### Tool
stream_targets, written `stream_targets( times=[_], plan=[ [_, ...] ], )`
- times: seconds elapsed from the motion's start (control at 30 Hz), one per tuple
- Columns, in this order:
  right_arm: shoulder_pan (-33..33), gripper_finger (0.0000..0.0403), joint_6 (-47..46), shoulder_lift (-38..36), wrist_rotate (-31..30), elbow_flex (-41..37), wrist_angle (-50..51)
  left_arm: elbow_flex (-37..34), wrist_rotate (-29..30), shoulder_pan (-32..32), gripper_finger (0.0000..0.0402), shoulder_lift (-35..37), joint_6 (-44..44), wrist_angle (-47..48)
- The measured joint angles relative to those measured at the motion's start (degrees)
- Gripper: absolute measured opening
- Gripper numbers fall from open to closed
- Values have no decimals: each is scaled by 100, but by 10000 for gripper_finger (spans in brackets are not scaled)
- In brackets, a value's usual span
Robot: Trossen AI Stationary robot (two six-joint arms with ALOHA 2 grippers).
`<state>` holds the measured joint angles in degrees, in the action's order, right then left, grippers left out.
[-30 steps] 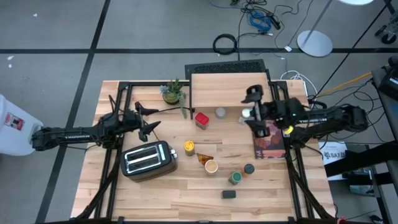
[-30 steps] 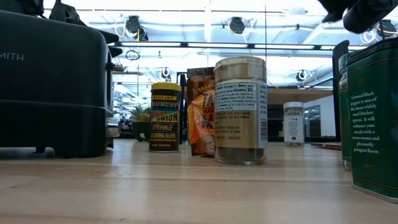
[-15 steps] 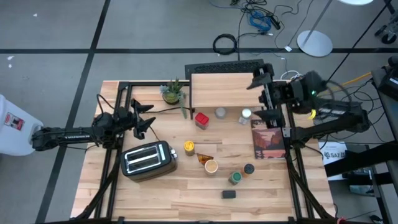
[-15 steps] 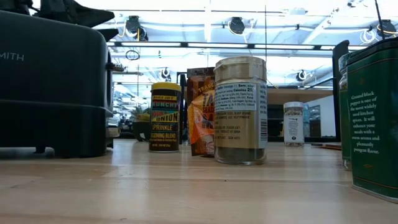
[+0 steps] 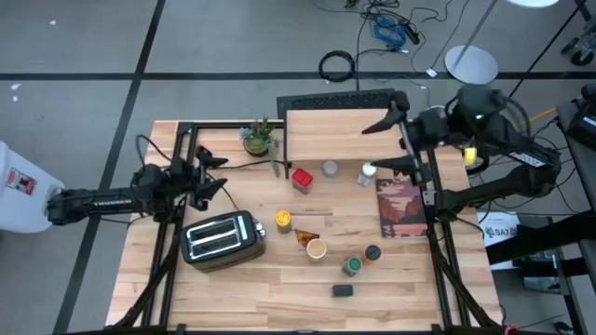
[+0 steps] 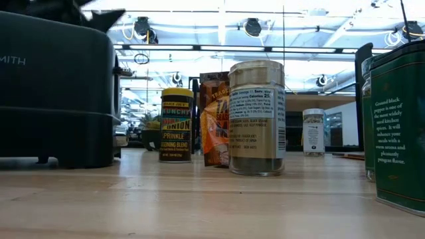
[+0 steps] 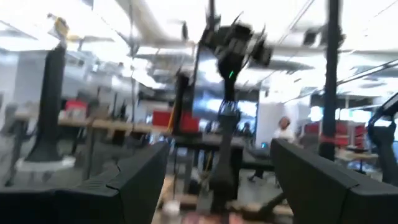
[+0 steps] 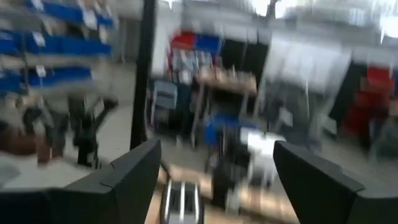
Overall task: Shelf spices
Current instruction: Put the yellow seasoning bottle on the shelf
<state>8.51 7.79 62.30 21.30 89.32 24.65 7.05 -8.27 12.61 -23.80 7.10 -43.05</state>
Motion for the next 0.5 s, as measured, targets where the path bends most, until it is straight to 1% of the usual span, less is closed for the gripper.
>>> stream_targets(
  times=[0.1, 0.17, 0.4, 0.5],
  plan=[
    [0, 297, -4, 11, -373, 0, 882, 571, -162, 1, 295, -217, -240, 153],
    [2, 297, -4, 11, -634, -1, 1435, 1041, -211, -1, 295, -424, -420, 499],
    [0, 297, -482, 9, -1317, -2, 2963, 3022, -194, 1, 295, -1539, -1133, 2891],
    [0, 297, -740, 9, -1434, -2, 3526, 3789, -105, 1, 295, -2026, -1355, 3978]
  ],
)
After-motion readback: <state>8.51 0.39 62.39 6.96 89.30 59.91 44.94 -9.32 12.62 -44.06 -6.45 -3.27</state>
